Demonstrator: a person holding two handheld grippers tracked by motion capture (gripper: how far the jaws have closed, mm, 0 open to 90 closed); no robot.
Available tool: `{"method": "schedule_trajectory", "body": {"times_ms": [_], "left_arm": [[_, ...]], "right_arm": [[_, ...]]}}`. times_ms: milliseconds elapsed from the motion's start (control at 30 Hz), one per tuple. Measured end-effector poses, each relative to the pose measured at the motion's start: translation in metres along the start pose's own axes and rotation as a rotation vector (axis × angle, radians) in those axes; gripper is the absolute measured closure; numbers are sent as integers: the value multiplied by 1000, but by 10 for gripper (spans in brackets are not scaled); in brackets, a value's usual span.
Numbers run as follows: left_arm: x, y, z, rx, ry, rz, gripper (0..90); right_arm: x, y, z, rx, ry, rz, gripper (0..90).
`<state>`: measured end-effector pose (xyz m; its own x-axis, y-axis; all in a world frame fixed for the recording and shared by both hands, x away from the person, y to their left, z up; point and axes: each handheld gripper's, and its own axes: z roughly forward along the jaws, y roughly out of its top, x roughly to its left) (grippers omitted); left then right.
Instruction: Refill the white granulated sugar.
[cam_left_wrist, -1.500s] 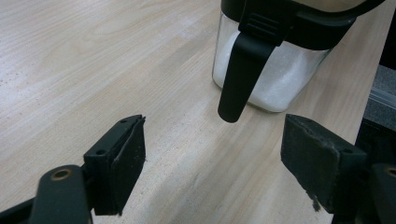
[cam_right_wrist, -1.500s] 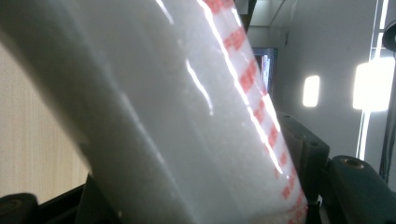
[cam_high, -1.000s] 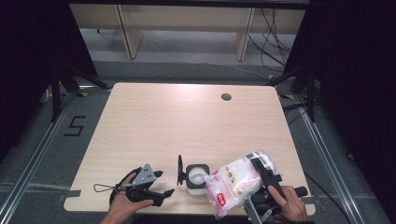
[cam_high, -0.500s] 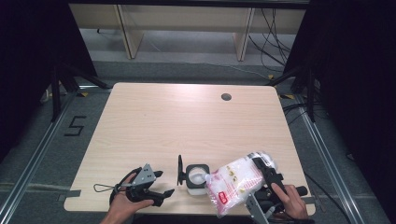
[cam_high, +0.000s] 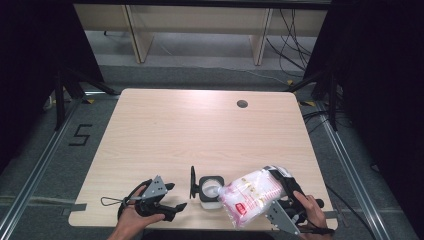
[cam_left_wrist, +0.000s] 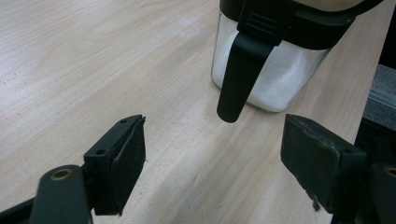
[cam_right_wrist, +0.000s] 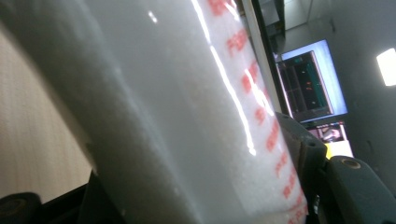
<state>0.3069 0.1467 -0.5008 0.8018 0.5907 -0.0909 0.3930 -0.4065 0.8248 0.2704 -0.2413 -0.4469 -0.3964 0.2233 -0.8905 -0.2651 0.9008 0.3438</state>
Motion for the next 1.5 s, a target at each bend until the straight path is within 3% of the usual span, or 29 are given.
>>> {"method": "schedule_trajectory", "body": {"times_ms": [33,67,100,133,200,300,333,367,400,433,500,533,667,733,800,833,933,1067,1133,1200,1267,1367,1500], "left_arm": [[0,0,0,0,0,-2,217],[0,0,0,0,2,4,216],[0,0,0,3,-1,-2,216],[0,0,0,3,1,3,217],[0,0,0,2,0,3,216],[0,0,0,2,0,1,217],[0,0,0,3,1,4,217],[0,0,0,3,-1,-2,217],[0,0,0,2,-1,-1,217],[0,0,0,2,-2,-2,217],[0,0,0,2,0,3,218],[0,0,0,2,0,1,222],[2,1,-1,6,-8,33,224],[1,1,-1,5,-7,18,224],[0,0,0,2,-3,1,224],[1,1,0,3,-2,16,224],[0,0,0,0,-1,16,224],[0,0,0,3,-4,-3,224],[0,0,0,0,-1,-6,224],[1,0,0,1,2,8,224],[2,1,0,2,-1,29,224],[1,0,0,1,2,-3,225],[1,0,0,2,3,-3,225]], "right_arm": [[2,0,0,1,5,34,429],[0,-1,1,-11,15,20,430],[1,-2,2,-24,21,56,431],[0,-2,2,-25,28,40,433],[2,-3,2,-31,42,91,434],[2,-3,3,-46,54,86,437],[3,-4,3,-39,64,111,438],[2,-4,4,-51,65,88,439],[4,-4,5,-48,74,107,441],[3,-4,6,-49,72,83,441],[5,-3,6,-45,88,109,443],[4,-3,7,-56,86,86,445],[2,-5,7,-85,117,138,452],[1,-7,7,-99,117,162,454],[0,-10,8,-120,115,192,456],[-1,-12,8,-127,127,207,457],[2,-17,10,-137,154,314,459],[1,-24,21,-176,181,370,465],[2,-27,26,-193,217,431,468],[4,-31,33,-192,228,472,472],[2,-36,40,-201,238,483,475],[1,-42,49,-207,259,555,481],[-1,-52,62,-225,281,652,493]]}}
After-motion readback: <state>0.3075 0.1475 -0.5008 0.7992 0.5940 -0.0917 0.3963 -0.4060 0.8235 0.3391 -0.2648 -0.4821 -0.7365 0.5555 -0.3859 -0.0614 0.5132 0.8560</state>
